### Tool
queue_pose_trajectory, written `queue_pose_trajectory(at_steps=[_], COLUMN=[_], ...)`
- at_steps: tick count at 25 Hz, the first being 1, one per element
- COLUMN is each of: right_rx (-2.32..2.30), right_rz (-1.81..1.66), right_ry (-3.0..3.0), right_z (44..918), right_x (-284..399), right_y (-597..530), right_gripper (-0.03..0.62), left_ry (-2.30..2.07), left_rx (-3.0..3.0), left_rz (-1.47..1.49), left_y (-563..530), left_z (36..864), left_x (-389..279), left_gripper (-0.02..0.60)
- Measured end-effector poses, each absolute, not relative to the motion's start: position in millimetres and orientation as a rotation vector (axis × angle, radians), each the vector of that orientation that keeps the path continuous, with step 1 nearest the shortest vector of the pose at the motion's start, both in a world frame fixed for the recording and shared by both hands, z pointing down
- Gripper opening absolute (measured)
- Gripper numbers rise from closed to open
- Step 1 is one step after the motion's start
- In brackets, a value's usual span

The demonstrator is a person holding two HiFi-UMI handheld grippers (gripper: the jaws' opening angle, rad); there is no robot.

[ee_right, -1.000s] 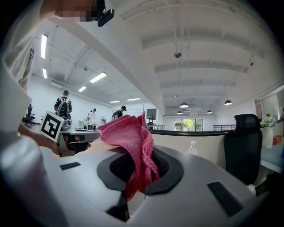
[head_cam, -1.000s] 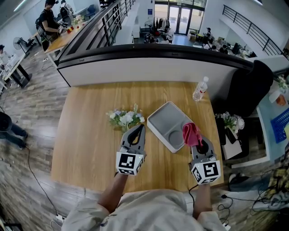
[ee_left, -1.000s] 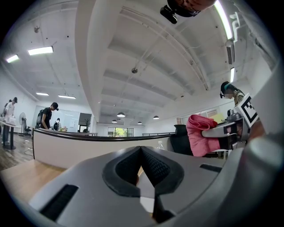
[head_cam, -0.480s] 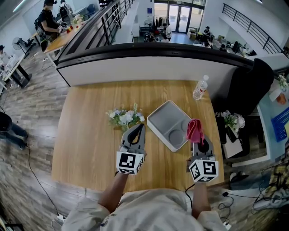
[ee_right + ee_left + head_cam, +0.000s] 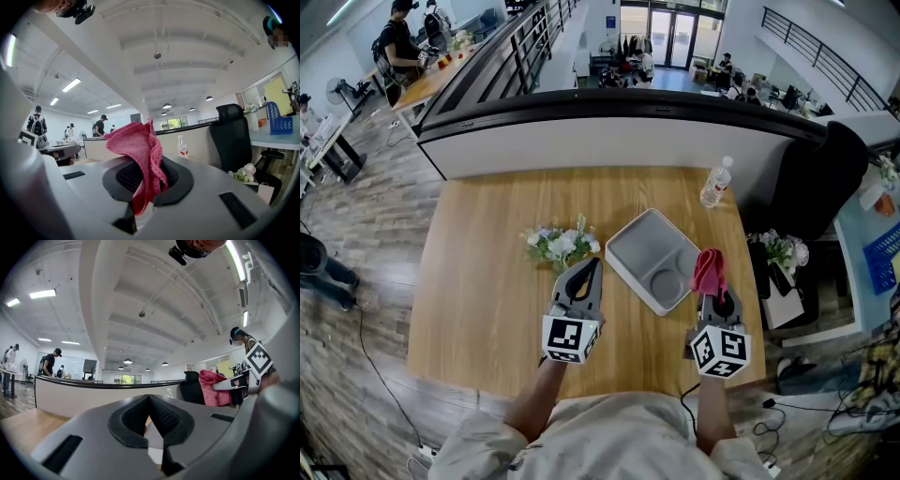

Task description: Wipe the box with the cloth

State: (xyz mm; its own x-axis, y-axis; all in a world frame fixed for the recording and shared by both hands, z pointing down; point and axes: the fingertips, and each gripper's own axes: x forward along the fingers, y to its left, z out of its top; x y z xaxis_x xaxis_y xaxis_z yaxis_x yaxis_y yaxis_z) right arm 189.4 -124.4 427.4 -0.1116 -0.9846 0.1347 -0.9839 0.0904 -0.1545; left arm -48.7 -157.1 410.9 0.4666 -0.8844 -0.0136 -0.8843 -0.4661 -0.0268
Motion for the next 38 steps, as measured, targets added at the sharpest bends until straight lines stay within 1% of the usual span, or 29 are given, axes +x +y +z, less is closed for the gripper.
queue_pose_trajectory(at_steps=[38], right_rx=[-2.06], right_rz=[-0.234], right_ry=[2.415], right_z=[423.2], right_x=[181.1], right_y=[-123.9], right_gripper=[0.054], left_ry=[1.61], left_rx=[-2.665], left_rz=[0.008], left_y=[-155.6], left_z=[409.0], left_x=[-50.4], left_gripper=[0.009])
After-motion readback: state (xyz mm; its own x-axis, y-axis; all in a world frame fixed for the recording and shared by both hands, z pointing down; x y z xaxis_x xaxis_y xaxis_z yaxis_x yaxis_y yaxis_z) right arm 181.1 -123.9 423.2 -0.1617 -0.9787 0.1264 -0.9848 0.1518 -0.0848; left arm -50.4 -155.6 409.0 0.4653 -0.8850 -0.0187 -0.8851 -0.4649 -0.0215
